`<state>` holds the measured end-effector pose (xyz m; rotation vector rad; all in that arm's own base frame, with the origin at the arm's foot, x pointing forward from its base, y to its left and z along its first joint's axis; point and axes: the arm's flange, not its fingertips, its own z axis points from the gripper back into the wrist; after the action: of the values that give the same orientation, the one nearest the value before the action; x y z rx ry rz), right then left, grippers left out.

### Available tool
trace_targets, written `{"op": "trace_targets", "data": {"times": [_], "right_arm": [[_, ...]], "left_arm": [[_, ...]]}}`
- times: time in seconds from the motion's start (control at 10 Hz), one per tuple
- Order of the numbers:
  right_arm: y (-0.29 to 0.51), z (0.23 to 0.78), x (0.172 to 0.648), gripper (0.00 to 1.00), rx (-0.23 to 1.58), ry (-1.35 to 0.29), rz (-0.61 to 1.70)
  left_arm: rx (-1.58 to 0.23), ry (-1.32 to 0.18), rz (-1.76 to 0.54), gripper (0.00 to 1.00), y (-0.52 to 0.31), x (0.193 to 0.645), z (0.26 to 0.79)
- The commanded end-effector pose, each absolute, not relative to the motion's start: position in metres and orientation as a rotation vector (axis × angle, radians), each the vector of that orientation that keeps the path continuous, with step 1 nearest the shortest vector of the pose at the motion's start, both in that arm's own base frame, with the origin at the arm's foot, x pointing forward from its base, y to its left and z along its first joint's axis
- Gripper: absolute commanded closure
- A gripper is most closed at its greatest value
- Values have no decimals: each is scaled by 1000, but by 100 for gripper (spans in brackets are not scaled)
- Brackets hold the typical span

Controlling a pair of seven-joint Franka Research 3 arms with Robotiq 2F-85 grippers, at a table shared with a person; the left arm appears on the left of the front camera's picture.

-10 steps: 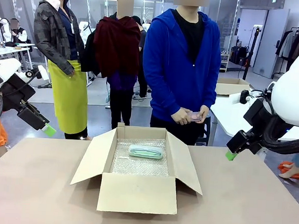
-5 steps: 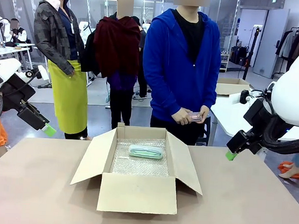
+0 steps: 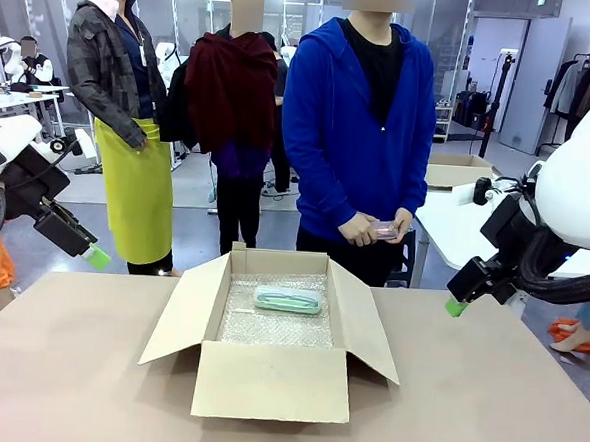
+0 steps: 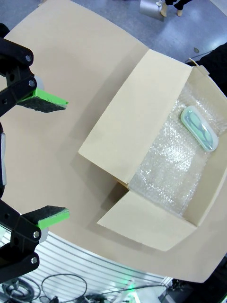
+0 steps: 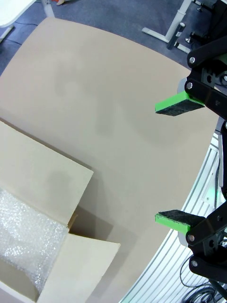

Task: Pack the glasses set securely to prepare it for shipping.
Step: Put the Glasses case from the right side of the table into the Package Box.

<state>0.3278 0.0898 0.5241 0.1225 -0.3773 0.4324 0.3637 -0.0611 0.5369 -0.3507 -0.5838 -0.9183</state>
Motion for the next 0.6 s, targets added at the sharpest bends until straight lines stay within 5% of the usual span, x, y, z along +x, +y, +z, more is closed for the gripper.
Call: {"op": "trace_targets", "data": {"times": [0.0, 0.5], "right_arm": [[89, 523, 330, 0, 120, -384, 440], [89, 523, 330, 0, 120, -384, 440]], "left_arm": [[-376, -590, -932, 0, -59, 363, 538], [-376, -590, -932, 0, -59, 363, 538]]}}
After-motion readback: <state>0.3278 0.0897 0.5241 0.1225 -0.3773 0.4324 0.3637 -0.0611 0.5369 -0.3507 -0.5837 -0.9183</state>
